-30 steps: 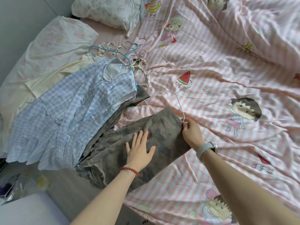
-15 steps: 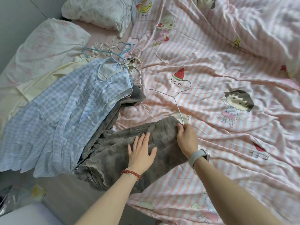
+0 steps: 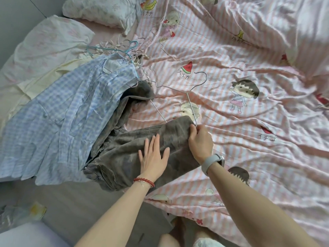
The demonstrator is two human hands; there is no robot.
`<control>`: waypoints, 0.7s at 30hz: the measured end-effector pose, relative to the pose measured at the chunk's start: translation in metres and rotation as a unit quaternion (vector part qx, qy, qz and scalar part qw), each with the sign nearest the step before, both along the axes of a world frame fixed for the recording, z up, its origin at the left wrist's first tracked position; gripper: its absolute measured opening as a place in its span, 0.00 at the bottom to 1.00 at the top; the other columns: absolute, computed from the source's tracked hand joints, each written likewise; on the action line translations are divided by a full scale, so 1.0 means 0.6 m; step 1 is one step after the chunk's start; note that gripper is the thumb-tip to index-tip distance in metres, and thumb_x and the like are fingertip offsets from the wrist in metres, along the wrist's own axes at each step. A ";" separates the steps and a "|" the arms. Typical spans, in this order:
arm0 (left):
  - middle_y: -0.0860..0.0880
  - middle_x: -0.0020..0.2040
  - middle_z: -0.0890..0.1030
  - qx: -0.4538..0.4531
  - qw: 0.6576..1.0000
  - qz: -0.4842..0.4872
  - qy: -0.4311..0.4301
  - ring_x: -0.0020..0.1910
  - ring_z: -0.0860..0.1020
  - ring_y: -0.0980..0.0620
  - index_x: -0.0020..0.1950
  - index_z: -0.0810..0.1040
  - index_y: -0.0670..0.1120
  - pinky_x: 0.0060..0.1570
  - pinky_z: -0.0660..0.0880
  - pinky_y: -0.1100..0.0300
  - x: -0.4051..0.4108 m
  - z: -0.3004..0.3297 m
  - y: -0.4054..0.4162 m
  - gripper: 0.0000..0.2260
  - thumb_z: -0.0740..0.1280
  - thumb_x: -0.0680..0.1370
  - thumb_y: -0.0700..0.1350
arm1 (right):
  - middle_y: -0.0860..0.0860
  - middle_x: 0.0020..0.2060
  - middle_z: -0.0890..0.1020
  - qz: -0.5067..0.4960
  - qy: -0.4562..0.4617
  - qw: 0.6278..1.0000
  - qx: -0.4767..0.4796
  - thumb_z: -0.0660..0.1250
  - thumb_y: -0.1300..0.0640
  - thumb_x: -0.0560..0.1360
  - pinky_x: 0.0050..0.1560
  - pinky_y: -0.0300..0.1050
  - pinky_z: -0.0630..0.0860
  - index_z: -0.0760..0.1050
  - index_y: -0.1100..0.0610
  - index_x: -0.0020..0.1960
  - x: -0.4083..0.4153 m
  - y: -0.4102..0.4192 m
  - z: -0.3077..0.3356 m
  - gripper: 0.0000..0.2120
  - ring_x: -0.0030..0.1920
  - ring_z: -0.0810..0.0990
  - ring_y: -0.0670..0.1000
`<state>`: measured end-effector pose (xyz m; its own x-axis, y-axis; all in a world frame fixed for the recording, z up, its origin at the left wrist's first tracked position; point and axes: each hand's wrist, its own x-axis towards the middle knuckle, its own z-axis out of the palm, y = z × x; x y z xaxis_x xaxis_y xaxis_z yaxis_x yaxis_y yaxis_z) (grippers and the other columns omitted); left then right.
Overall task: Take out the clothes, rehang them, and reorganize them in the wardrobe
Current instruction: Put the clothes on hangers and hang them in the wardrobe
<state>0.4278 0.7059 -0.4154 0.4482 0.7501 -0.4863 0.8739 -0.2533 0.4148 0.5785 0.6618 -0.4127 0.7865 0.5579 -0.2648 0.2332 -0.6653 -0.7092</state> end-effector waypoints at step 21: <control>0.48 0.71 0.63 0.061 0.997 -0.046 0.026 0.71 0.58 0.49 0.73 0.59 0.50 0.71 0.50 0.47 0.308 0.026 -0.278 0.22 0.55 0.79 0.52 | 0.64 0.41 0.79 0.058 0.044 0.996 -0.046 0.58 0.54 0.78 0.42 0.53 0.68 0.68 0.59 0.43 0.291 -0.325 0.007 0.09 0.46 0.77 0.65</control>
<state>0.6128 0.5393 -0.4000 0.4934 0.7625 -0.4185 0.8648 -0.3783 0.3302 0.7530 0.4666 -0.4084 0.6905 0.6136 -0.3831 0.2516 -0.7003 -0.6680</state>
